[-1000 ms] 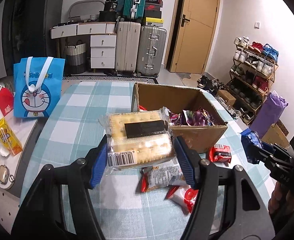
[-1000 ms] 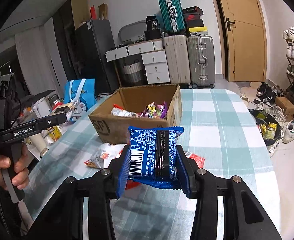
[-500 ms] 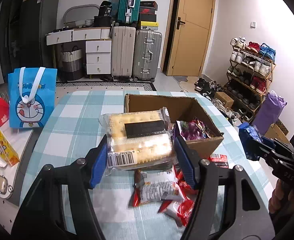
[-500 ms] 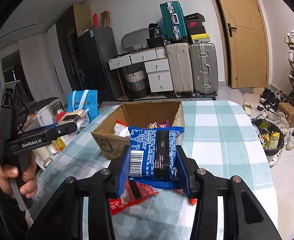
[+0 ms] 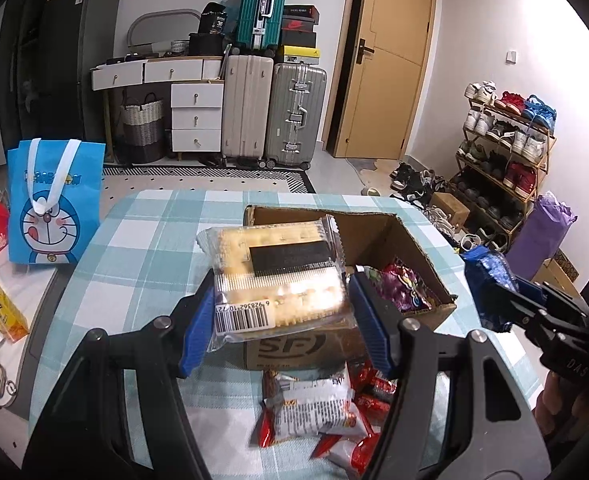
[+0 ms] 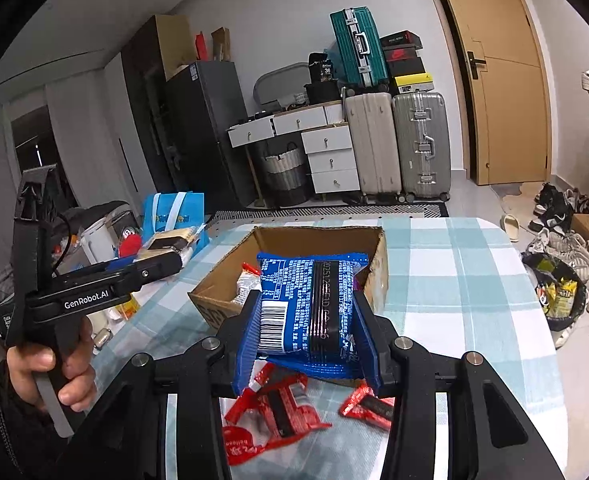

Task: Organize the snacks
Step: 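Lift both packs over the cardboard box and lower them inside, then open both tools and withdraw them toward the remaining snacks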

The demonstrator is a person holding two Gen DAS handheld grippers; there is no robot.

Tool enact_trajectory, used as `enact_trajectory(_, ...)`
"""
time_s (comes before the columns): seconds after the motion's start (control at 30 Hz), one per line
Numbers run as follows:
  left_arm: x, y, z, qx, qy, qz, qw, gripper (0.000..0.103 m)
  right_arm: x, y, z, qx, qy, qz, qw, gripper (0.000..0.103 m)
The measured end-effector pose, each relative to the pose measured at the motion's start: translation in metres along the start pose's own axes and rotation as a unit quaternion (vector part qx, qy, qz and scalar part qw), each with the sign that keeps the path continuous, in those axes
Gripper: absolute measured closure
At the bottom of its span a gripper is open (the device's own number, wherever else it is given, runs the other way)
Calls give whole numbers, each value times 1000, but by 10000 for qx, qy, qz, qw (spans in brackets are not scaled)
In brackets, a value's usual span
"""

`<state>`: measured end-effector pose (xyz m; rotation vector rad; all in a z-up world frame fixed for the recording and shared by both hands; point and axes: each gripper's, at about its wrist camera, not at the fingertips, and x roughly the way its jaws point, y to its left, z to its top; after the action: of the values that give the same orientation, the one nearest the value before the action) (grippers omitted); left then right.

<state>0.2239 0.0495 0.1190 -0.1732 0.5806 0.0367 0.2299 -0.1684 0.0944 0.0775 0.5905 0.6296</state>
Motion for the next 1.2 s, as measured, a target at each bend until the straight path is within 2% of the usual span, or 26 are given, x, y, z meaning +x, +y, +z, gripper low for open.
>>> enact_trajectory(0.3, 28, 1, 11, 85, 37, -97, 9999, 41, 27, 7, 11, -32, 73, -35, 10000, 59)
enact_trajectory(0.7, 80, 1, 14, 123, 281, -65, 9995, 41, 67, -12, 19, 391, 239, 9, 9990, 59)
enact_trajectory(1.2, 122, -5, 14, 252, 421, -142, 9987, 41, 105, -16, 29, 99, 331, -330, 9989, 59)
